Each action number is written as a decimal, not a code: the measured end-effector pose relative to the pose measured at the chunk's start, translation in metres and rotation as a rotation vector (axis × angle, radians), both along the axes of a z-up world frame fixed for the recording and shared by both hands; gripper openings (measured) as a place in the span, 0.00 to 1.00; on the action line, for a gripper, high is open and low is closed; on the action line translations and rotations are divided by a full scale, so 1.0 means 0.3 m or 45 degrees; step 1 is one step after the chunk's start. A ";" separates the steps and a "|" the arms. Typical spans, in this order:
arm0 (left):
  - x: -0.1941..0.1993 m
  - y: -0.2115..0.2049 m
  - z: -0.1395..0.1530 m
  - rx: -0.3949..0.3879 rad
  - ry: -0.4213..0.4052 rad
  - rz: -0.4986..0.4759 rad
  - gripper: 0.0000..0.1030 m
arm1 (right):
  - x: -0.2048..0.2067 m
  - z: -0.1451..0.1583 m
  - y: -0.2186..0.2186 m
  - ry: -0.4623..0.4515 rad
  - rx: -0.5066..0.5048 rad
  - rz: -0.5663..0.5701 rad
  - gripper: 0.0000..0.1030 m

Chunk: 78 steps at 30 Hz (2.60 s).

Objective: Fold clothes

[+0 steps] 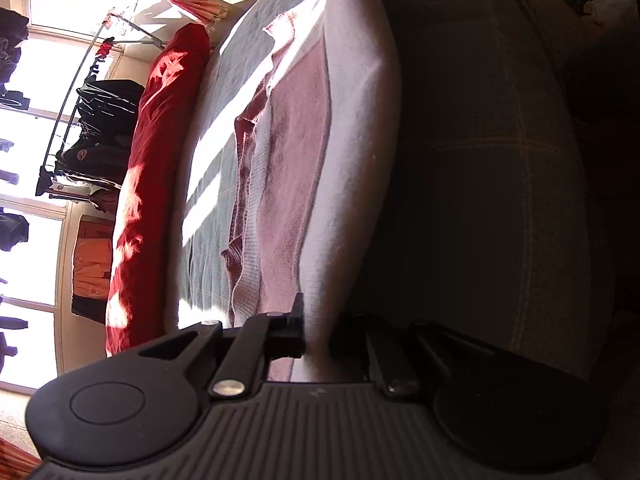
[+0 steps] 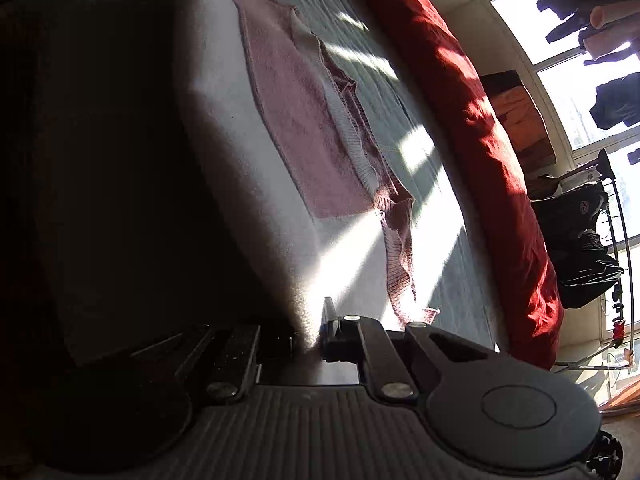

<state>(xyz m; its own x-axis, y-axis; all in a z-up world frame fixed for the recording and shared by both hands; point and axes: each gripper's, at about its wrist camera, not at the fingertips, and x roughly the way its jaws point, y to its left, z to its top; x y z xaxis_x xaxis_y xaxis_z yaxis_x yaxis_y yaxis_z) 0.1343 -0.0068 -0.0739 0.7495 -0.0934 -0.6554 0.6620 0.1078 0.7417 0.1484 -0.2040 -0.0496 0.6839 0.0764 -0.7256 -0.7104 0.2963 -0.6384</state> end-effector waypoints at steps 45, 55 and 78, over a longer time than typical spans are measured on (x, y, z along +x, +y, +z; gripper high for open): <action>0.090 0.216 0.028 -1.294 0.645 0.846 0.79 | -0.076 -0.016 -0.292 0.474 1.073 -0.633 0.66; 0.068 0.215 -0.027 -1.386 0.714 1.011 0.84 | -0.123 -0.103 -0.364 0.526 1.239 -0.803 0.67; 0.421 0.074 -0.042 -1.462 0.586 1.052 0.88 | 0.296 -0.093 -0.400 0.180 1.298 -0.918 0.67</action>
